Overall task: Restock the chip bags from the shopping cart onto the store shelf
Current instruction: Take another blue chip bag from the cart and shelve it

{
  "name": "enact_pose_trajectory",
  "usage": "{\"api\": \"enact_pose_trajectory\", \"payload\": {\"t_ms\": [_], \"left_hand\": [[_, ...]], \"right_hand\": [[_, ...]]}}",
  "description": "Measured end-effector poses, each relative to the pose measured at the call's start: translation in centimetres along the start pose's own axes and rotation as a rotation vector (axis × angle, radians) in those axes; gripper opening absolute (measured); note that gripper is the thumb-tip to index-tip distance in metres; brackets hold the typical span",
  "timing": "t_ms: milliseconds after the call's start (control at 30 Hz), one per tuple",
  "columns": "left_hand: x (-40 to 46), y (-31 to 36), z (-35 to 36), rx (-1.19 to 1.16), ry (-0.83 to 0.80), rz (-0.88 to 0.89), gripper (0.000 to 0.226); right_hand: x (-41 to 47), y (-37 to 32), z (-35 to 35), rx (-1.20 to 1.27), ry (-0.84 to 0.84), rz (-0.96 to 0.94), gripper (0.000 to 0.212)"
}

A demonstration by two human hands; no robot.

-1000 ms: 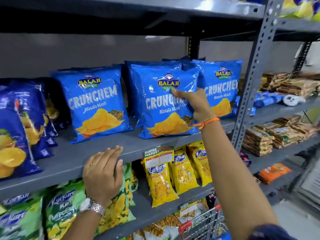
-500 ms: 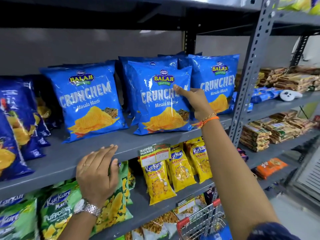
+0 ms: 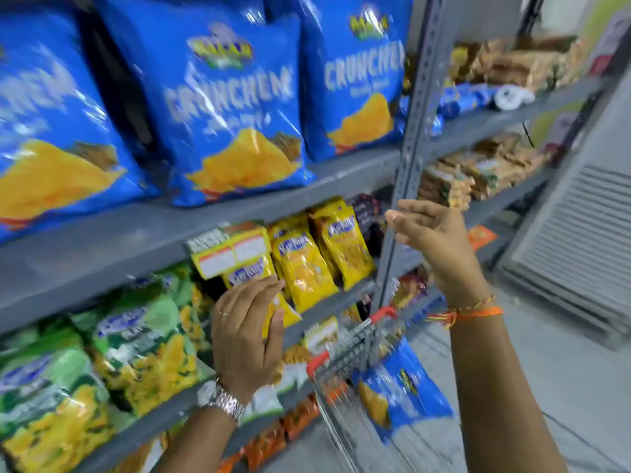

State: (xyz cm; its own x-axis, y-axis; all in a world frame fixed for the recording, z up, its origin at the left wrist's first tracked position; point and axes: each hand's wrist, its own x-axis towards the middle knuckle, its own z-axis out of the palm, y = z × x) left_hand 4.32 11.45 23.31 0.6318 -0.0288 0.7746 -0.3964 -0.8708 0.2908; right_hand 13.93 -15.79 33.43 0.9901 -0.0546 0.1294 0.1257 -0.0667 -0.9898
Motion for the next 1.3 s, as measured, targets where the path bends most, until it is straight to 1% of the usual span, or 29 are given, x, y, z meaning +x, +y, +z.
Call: {"api": "enact_pose_trajectory", "payload": {"t_ms": [100, 167, 233, 333, 400, 500, 567, 600, 633, 667, 733, 767, 800, 833, 900, 967, 1033, 1133, 1167, 1233, 1300], "left_hand": [[-4.8, 0.6, 5.3, -0.040, -0.257, -0.045, 0.037], [-8.8, 1.1, 8.5, -0.074, -0.416, -0.073, 0.038], [-12.4, 1.5, 10.7, -0.103, -0.531, -0.108, 0.042], [-17.8, 1.6, 14.1, -0.147, -0.677, -0.110, 0.040], [-20.6, 1.5, 15.7, -0.187, -0.762, -0.119, 0.039], [-23.1, 1.0, 18.0, -0.215, -0.831, -0.142, 0.043], [-23.6, 0.6, 18.9, -0.214, -0.835, -0.144, 0.046], [-23.9, 0.4, 19.4, -0.218, -0.836, -0.144, 0.045], [-24.1, 0.3, 19.8, -0.220, -0.834, -0.137, 0.044], [-24.3, 0.1, 20.1, -0.216, -0.825, -0.131, 0.045], [-24.6, 0.0, 20.4, -0.220, -0.798, -0.114, 0.049], [-24.7, 0.0, 20.5, -0.226, -0.778, -0.108, 0.049], [-24.7, 0.0, 20.6, -0.231, -0.759, -0.101, 0.049], [-24.8, -0.1, 20.7, -0.237, -0.743, -0.095, 0.049], [-25.0, -0.1, 20.8, -0.251, -0.717, -0.089, 0.049], [-25.3, -0.1, 21.0, -0.254, -0.702, -0.081, 0.050], [-25.3, -0.1, 21.2, -0.249, -0.689, -0.067, 0.051], [-25.2, 0.0, 21.2, -0.238, -0.673, -0.055, 0.051], [-25.1, 0.1, 21.2, -0.231, -0.672, -0.052, 0.051], [-25.1, 0.0, 21.1, -0.218, -0.687, -0.049, 0.050], [-24.9, -0.1, 20.9, -0.208, -0.721, -0.042, 0.050]], "right_hand": [[-2.4, 9.2, -3.3, -0.017, 0.091, 0.164, 0.039], [-5.0, 16.0, -4.9, -0.010, 0.170, 0.323, 0.046], [-8.0, 22.5, -5.8, -0.012, 0.261, 0.495, 0.054], [-12.3, 31.8, -6.9, -0.051, 0.398, 0.674, 0.044], [-14.4, 36.8, -6.6, -0.018, 0.422, 0.816, 0.033], [-15.9, 43.5, -5.4, 0.106, 0.391, 1.045, 0.036], [-15.8, 46.6, -4.7, 0.190, 0.329, 1.133, 0.035], [-15.6, 47.5, -4.3, 0.219, 0.336, 1.125, 0.035], [-15.3, 48.7, -3.9, 0.227, 0.360, 1.100, 0.041], [-15.1, 50.1, -3.7, 0.217, 0.391, 1.068, 0.059], [-15.1, 52.9, -3.1, 0.189, 0.459, 1.011, 0.102], [-15.3, 55.0, -2.8, 0.192, 0.481, 0.985, 0.111], [-15.5, 56.7, -2.6, 0.201, 0.501, 0.953, 0.110], [-15.5, 57.3, -2.3, 0.204, 0.516, 0.907, 0.104], [-15.4, 57.2, -2.0, 0.191, 0.536, 0.796, 0.098], [-14.6, 56.2, -1.9, 0.239, 0.574, 0.721, 0.095], [-13.8, 55.9, -2.0, 0.280, 0.614, 0.705, 0.086], [-13.1, 55.9, -1.8, 0.308, 0.652, 0.698, 0.055], [-12.9, 55.6, -1.8, 0.303, 0.647, 0.702, 0.048], [-12.7, 54.9, -1.8, 0.298, 0.633, 0.688, 0.044], [-12.6, 53.7, -1.8, 0.280, 0.622, 0.673, 0.046]]}}
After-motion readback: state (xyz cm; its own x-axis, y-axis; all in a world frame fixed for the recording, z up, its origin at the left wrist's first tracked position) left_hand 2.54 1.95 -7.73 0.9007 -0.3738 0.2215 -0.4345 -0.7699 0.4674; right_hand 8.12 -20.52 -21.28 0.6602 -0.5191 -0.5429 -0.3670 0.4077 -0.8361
